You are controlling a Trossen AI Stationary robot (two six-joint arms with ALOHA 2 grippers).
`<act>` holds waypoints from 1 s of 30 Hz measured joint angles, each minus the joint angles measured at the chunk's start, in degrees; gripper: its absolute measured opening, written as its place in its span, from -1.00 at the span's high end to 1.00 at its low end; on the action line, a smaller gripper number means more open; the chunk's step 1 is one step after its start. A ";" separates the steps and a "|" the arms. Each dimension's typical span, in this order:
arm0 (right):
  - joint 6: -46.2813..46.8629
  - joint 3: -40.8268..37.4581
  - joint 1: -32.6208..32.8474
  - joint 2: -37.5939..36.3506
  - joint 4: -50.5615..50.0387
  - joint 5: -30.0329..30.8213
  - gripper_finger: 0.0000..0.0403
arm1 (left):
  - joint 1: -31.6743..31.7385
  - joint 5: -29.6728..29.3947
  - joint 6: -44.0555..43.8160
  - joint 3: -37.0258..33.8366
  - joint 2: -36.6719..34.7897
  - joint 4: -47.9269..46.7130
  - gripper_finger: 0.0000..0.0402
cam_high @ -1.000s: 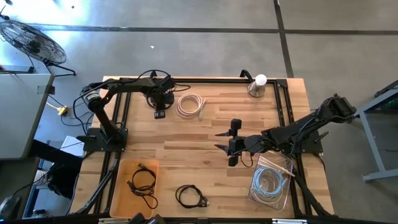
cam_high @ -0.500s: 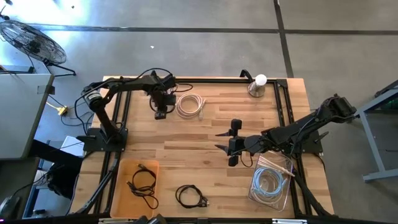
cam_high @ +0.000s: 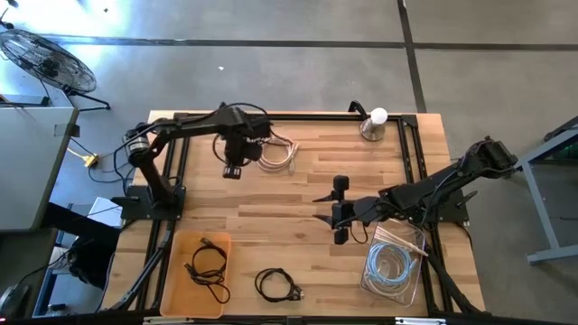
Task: Sort HDMI cables
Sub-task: Put the black HDMI cable into the orange bin
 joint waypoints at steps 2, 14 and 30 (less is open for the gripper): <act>0.01 0.00 0.00 0.00 -0.08 0.00 0.07 | -3.22 -1.44 -3.51 3.52 -0.11 -7.02 0.98; 1.38 0.00 0.00 0.00 -0.84 -3.04 0.07 | -32.53 10.34 -34.58 7.95 -6.73 -13.55 0.98; 7.13 0.00 0.02 0.00 0.82 -6.33 0.07 | -60.96 20.03 -67.19 7.55 -6.73 0.64 0.97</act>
